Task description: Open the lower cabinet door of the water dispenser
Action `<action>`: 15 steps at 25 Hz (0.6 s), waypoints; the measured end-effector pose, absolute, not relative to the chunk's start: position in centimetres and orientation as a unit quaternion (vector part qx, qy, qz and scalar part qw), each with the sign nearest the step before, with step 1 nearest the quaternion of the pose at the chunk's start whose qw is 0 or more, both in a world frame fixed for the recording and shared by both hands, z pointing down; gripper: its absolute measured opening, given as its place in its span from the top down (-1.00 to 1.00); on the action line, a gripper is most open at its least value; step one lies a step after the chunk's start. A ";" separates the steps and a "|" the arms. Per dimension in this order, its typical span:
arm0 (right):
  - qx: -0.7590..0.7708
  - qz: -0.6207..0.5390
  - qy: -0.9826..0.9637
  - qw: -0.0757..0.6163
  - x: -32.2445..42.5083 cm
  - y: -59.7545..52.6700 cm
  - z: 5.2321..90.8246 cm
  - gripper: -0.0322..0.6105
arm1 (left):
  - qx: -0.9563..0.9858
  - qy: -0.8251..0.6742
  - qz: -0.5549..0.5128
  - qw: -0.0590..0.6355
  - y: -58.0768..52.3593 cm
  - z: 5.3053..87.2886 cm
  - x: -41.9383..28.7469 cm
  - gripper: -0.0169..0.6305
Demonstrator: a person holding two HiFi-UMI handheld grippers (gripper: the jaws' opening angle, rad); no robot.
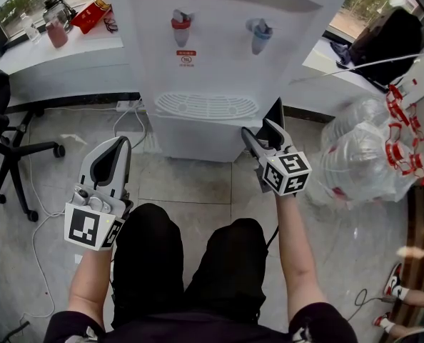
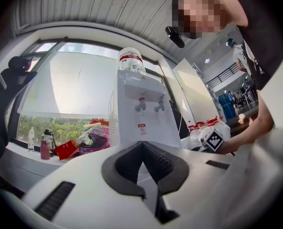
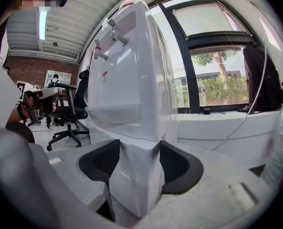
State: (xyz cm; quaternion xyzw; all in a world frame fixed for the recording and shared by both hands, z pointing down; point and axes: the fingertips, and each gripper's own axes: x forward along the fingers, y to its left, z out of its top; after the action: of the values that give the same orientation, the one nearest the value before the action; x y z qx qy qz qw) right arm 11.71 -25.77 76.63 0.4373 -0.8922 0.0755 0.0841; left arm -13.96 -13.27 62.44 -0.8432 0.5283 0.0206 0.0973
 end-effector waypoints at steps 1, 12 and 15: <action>0.437 0.075 -0.892 0.086 11.8 -25.5 76.6 0.08 | -0.844 0.527 0.021 0.097 -13.3 62.5 -13.9 0.93; 0.408 0.086 -0.904 0.092 12.2 -22.2 76.7 0.22 | -0.845 0.524 0.022 0.100 -13.3 62.5 -13.4 0.93; 0.393 0.091 -0.911 0.089 12.2 -21.2 76.7 0.25 | -0.846 0.524 0.018 0.099 -13.3 62.8 -13.1 0.93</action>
State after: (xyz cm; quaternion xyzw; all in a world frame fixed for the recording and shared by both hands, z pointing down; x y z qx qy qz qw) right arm 12.18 -21.16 76.65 0.3930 -0.9107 0.0914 0.0886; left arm -13.15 -13.29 62.82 -0.8461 0.5235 0.0184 0.0988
